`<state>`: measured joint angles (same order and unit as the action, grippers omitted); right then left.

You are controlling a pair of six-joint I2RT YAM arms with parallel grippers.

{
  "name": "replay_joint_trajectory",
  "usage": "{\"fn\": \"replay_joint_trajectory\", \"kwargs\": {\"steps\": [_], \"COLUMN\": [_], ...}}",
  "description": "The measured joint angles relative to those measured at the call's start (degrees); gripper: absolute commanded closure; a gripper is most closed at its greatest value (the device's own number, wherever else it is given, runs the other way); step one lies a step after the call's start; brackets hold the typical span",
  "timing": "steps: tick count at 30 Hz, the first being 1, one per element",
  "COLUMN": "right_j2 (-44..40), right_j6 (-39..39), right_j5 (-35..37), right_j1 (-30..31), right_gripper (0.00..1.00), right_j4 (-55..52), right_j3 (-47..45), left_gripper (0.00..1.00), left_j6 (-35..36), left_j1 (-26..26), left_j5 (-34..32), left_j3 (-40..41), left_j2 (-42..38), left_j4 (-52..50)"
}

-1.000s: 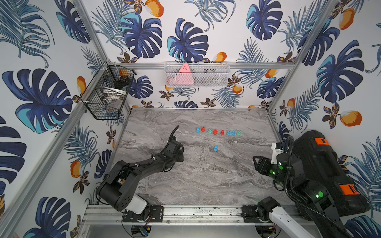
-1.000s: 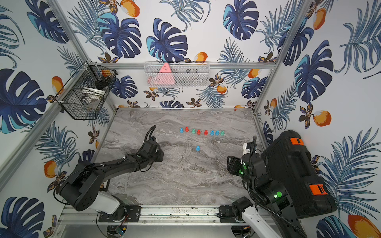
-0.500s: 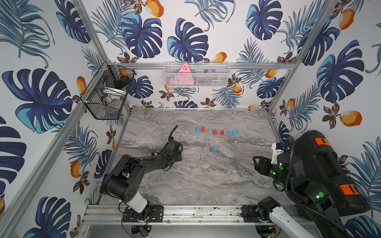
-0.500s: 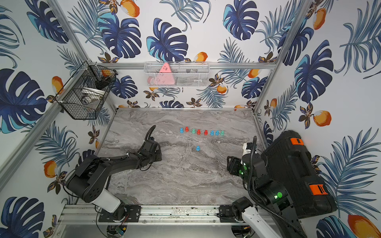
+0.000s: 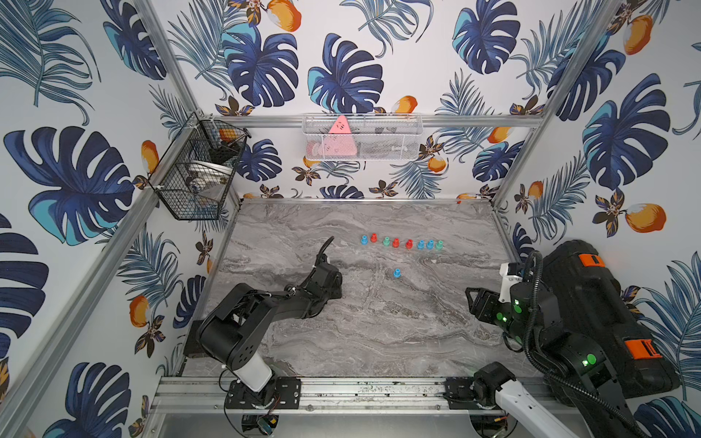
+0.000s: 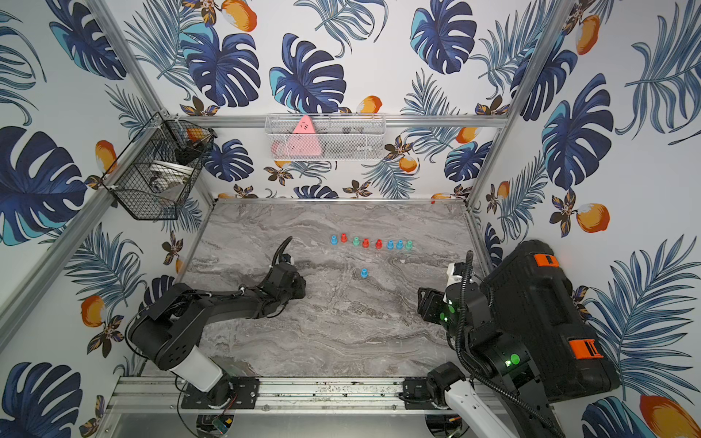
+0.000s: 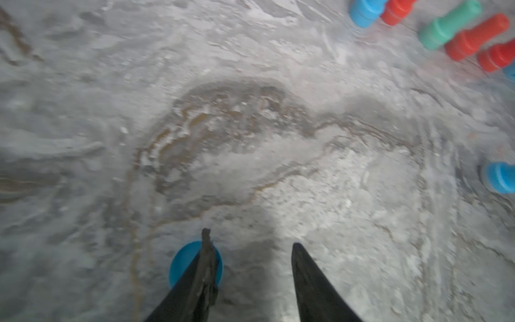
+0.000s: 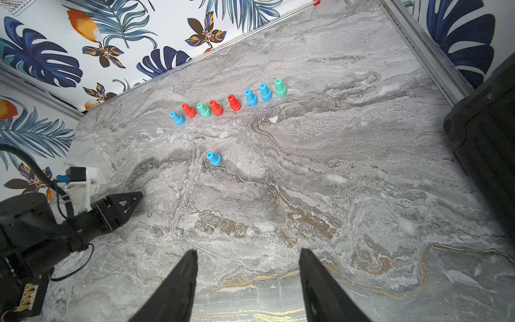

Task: Close the stamp cap
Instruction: Move the cover to the center of the board.

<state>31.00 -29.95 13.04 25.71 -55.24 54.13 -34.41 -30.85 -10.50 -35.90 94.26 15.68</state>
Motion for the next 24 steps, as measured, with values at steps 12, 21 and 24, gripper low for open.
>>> {"fn": "replay_joint_trajectory", "kwargs": {"steps": [12, 21, 24], "right_j2": [-0.39, -0.79, -0.87], "right_j6": [0.0, 0.0, 0.0], "right_j5": [0.07, 0.07, 0.07], "right_j1": [0.0, 0.0, 0.0], "right_gripper": [0.4, 0.4, 0.4], "right_j4": [-0.02, -0.02, 0.0], "right_j3": [-0.02, -0.04, -0.07], "left_gripper": [0.51, 0.51, 0.51], "left_j6": [-4.81, -4.83, -4.83], "left_j1": [-14.78, -15.69, -16.31], "left_j5": [-3.04, -2.73, -1.77], "left_j3": [-5.51, -8.59, -9.64], "left_j2": [6.25, 5.64, 4.79], "left_j4": [3.37, -3.61, -7.21]}}
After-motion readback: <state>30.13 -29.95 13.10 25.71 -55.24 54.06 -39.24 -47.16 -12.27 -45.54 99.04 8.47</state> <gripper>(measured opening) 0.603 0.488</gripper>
